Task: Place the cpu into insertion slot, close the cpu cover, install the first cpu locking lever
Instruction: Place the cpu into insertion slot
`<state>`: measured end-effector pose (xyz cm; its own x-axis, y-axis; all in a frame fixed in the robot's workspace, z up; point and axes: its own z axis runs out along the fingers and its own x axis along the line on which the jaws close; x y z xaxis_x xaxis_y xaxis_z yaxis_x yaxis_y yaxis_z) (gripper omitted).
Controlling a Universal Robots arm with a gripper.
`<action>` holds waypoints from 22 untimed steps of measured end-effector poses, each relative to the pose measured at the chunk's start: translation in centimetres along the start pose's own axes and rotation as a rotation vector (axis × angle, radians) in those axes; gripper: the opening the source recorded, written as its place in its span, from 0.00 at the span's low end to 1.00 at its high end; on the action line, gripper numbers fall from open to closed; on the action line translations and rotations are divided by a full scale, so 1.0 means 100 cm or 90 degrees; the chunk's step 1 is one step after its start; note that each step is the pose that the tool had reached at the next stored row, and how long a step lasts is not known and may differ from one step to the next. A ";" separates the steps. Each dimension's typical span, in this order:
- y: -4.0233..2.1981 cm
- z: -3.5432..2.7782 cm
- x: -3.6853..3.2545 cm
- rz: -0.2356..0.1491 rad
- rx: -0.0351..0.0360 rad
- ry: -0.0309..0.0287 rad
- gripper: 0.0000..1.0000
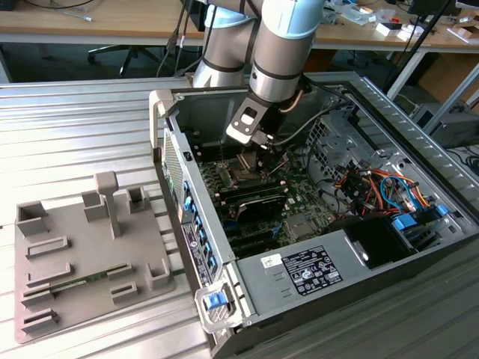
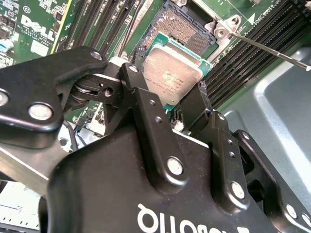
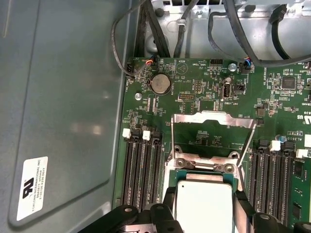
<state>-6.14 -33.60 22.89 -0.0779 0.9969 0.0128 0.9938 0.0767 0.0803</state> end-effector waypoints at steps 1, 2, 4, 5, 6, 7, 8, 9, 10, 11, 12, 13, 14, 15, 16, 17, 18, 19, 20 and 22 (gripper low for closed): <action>-0.0001 0.0004 0.0000 0.000 0.0000 0.0000 0.55; -0.0003 0.0007 0.0000 0.000 0.0001 -0.0001 0.55; -0.0010 0.0017 0.0000 0.000 0.0000 -0.0001 0.55; -0.0011 0.0019 0.0000 0.000 0.0000 -0.0001 0.55; -0.0012 0.0021 0.0000 0.000 0.0000 0.0000 0.55; -0.0016 0.0025 0.0000 0.000 0.0000 -0.0001 0.55; -0.0017 0.0028 0.0000 0.000 0.0001 -0.0001 0.55; -0.0021 0.0031 0.0001 0.000 0.0000 -0.0001 0.55; -0.0022 0.0032 0.0001 0.000 0.0000 -0.0001 0.55; -0.0023 0.0040 0.0001 0.000 0.0000 -0.0001 0.55; -0.0024 0.0049 0.0001 0.000 0.0000 0.0000 0.55; -0.0024 0.0050 0.0001 0.000 0.0000 0.0000 0.55; -0.0024 0.0051 0.0001 0.000 0.0000 0.0000 0.55; -0.0024 0.0054 0.0001 0.000 0.0000 0.0000 0.55; -0.0024 0.0056 0.0000 0.000 0.0000 0.0000 0.55; -0.0025 0.0059 0.0000 0.000 0.0000 -0.0001 0.55; -0.0025 0.0061 0.0000 0.000 0.0000 0.0000 0.55; -0.0025 0.0062 0.0000 0.000 0.0000 0.0000 0.55; -0.0025 0.0066 0.0000 0.000 0.0000 0.0000 0.55; -0.0025 0.0072 0.0000 0.000 0.0000 0.0000 0.55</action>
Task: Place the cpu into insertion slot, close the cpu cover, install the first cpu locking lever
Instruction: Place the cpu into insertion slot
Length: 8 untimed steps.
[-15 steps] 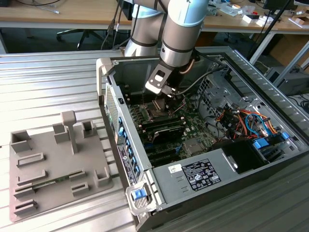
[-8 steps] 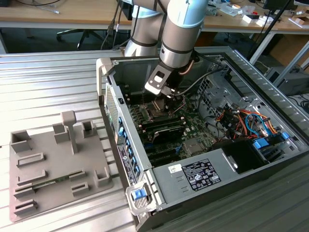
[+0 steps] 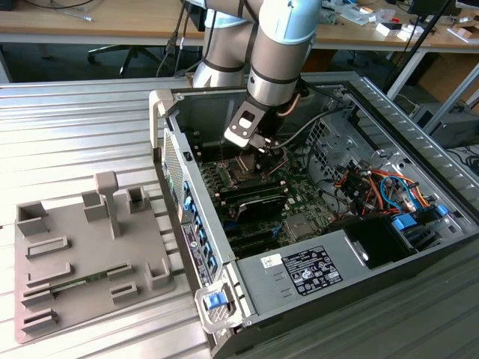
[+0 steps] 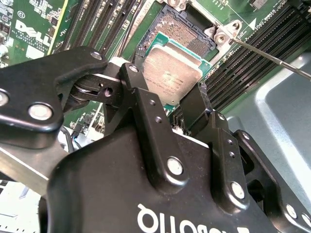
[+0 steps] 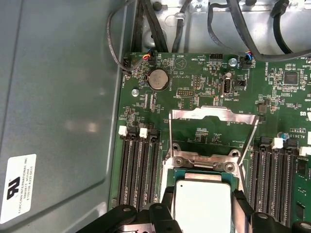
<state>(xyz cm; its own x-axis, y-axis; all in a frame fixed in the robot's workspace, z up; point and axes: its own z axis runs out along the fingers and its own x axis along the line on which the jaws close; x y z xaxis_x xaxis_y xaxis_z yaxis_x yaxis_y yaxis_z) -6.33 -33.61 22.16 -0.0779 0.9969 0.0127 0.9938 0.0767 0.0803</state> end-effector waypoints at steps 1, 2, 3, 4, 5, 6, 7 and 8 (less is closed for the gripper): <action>0.0000 0.0004 0.0000 0.000 0.0001 0.0000 0.55; -0.0001 0.0007 0.0000 0.000 0.0001 -0.0001 0.55; -0.0001 0.0009 0.0000 0.000 0.0001 0.0000 0.55; -0.0001 0.0012 0.0000 0.000 0.0000 0.0000 0.55; -0.0001 0.0015 0.0000 0.000 0.0001 -0.0001 0.55; -0.0002 0.0017 0.0000 0.000 0.0000 0.0000 0.55; -0.0002 0.0019 0.0000 0.000 0.0001 0.0000 0.55; -0.0002 0.0022 0.0000 0.000 0.0001 0.0000 0.55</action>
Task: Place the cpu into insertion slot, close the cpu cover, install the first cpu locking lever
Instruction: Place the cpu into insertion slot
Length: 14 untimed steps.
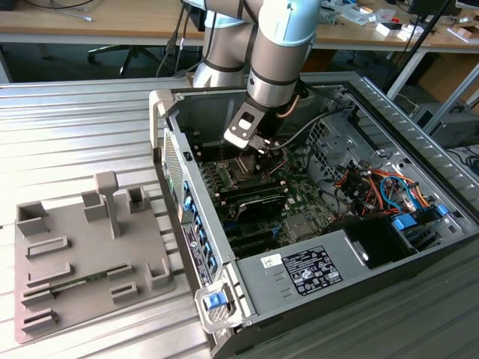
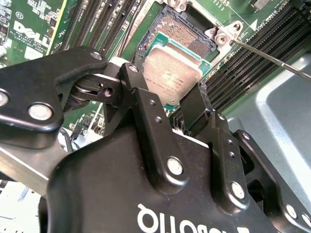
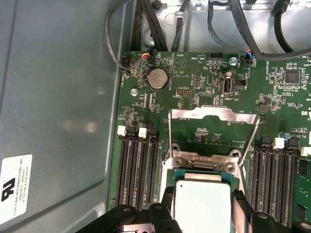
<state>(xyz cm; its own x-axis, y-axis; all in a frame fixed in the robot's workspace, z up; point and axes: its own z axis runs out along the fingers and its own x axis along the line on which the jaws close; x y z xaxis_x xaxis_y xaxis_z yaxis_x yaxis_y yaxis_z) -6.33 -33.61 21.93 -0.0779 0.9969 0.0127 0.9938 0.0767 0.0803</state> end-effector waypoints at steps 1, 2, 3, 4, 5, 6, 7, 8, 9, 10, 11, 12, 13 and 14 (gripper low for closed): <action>0.0000 0.0002 0.0000 0.000 0.0000 0.0001 0.55; 0.0000 0.0005 0.0000 0.000 0.0000 0.0000 0.55; -0.0001 0.0008 0.0000 0.000 0.0000 0.0000 0.55; -0.0001 0.0011 0.0000 0.000 0.0000 0.0000 0.55; -0.0001 0.0013 0.0000 0.000 0.0000 0.0000 0.55; -0.0001 0.0015 0.0000 0.000 0.0000 0.0000 0.55; -0.0001 0.0018 0.0000 0.000 0.0000 0.0000 0.55; -0.0002 0.0021 0.0000 0.000 0.0000 0.0000 0.55; -0.0002 0.0023 0.0000 0.000 0.0000 0.0000 0.55; -0.0002 0.0026 0.0000 0.000 0.0000 0.0000 0.55; -0.0002 0.0028 0.0000 0.000 0.0000 0.0000 0.55; -0.0002 0.0031 0.0000 0.000 0.0000 0.0000 0.55; -0.0003 0.0032 0.0000 0.000 0.0000 0.0000 0.55; -0.0003 0.0034 0.0000 0.000 0.0000 0.0000 0.55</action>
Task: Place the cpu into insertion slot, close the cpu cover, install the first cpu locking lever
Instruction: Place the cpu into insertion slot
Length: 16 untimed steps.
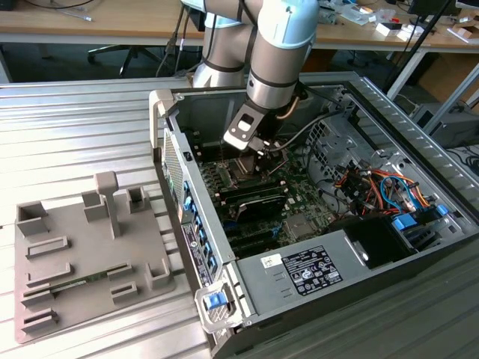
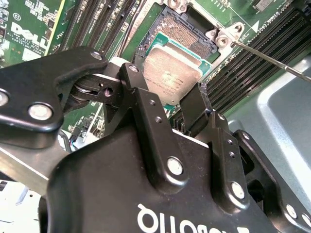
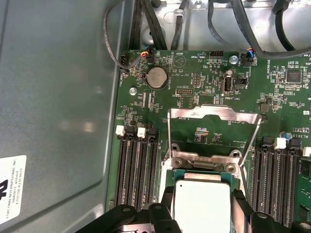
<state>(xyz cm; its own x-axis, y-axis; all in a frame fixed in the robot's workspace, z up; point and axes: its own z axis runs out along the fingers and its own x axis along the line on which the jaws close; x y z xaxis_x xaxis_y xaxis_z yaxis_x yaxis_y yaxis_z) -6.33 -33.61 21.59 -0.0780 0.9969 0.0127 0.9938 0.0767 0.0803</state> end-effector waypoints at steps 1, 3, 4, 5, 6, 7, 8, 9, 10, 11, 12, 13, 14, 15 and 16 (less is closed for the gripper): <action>-0.0002 0.0000 0.0000 0.000 0.0001 -0.0001 0.55; -0.0003 0.0002 0.0000 0.000 0.0000 -0.0001 0.55; -0.0004 0.0003 0.0000 0.000 0.0000 -0.0001 0.55; -0.0005 0.0005 0.0000 0.000 0.0000 -0.0001 0.55; -0.0007 0.0007 0.0001 0.000 -0.0001 -0.0002 0.55; -0.0010 0.0008 0.0001 0.000 0.0000 -0.0004 0.55; -0.0014 0.0009 0.0001 0.000 0.0001 -0.0007 0.55; -0.0020 0.0010 0.0001 0.000 0.0000 -0.0007 0.55; -0.0024 0.0012 0.0002 0.000 0.0000 -0.0008 0.55; -0.0029 0.0016 0.0002 0.000 0.0001 -0.0007 0.55; -0.0029 0.0020 0.0002 0.000 0.0000 -0.0007 0.55; -0.0029 0.0025 0.0002 0.000 0.0000 -0.0008 0.55; -0.0030 0.0028 0.0002 0.000 0.0001 -0.0011 0.55; -0.0031 0.0033 0.0002 0.001 0.0000 -0.0013 0.55; -0.0032 0.0040 0.0002 0.005 0.0000 -0.0017 0.55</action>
<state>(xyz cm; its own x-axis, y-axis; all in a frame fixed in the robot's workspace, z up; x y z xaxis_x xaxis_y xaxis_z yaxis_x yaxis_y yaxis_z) -6.62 -33.61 21.17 -0.0707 0.9974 0.0106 0.9943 0.0696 0.0801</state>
